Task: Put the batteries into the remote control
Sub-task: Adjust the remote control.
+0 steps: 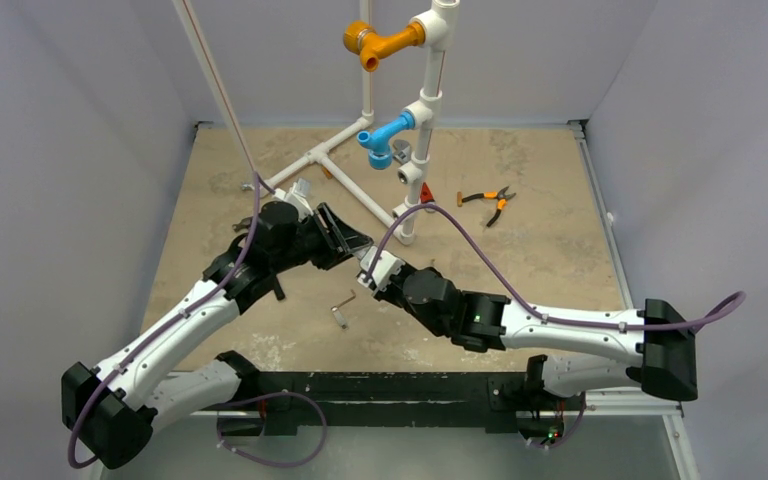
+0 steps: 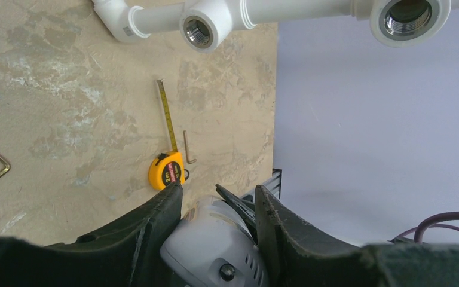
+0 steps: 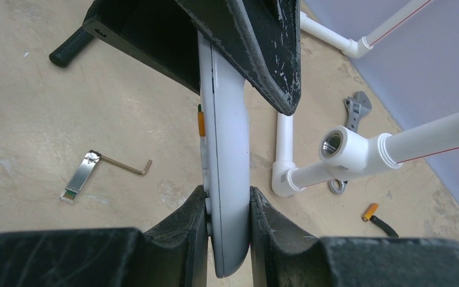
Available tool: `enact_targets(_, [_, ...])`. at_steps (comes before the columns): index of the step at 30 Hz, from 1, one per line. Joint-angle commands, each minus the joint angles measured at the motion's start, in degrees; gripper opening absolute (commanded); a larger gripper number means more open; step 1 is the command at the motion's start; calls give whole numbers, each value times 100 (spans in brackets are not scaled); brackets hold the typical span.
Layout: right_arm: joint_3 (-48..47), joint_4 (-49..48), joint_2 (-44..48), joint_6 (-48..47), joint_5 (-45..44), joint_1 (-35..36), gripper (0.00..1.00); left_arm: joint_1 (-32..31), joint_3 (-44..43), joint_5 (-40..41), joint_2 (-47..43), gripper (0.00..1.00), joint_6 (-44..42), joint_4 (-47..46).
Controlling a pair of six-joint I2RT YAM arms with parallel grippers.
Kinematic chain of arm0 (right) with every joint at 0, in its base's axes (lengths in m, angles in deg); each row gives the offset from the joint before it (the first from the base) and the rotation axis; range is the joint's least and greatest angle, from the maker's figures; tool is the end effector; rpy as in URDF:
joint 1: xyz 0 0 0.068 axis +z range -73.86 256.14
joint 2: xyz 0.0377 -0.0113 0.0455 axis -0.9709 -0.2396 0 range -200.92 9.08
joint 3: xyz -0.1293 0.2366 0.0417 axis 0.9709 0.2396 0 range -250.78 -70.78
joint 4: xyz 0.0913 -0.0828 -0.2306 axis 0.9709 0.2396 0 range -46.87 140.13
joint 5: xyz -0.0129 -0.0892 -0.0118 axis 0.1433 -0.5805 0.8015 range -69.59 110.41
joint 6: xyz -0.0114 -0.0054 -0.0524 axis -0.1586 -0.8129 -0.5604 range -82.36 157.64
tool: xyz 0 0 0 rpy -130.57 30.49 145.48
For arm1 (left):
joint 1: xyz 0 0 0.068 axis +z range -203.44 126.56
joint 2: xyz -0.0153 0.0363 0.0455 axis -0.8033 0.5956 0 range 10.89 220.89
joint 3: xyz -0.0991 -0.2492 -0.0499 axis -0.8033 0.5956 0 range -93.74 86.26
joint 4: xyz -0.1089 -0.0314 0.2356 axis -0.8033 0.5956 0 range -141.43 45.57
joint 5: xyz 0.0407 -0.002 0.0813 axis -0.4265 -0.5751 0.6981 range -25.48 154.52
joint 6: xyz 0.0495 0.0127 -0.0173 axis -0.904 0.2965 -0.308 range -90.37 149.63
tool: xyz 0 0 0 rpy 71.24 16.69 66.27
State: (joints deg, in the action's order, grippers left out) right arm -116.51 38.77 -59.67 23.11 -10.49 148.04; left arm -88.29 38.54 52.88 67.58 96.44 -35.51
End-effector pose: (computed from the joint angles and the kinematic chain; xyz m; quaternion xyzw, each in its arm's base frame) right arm 0.1020 0.2532 0.2856 -0.4229 0.6770 0.0800 0.5970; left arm 0.1807 -0.1346 0.3094 -0.1784 0.8211 -0.4690 0.2719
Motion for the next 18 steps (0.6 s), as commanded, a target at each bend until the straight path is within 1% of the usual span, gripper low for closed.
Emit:
enact_targets(1, [-123,-415,-22,15,-517,8,1,-3,-142,-153,-56,26,92,-289])
enact_targets(3, [-121,-465,0,-6,-488,23,6,-4,-132,-146,-65,17,88,-300])
enact_targets(6, [-65,-574,61,-1,-395,24,16,3,-114,-158,-75,0,84,-308])
enact_targets(9, [45,-652,176,32,-218,26,26,-6,-57,-201,-85,0,79,-398])
enact_targets(11, [143,-745,280,73,-118,26,31,3,14,-260,-103,0,78,-539])
enact_targets(18, [331,-903,531,232,126,26,41,-4,168,-523,-71,0,31,-1007])
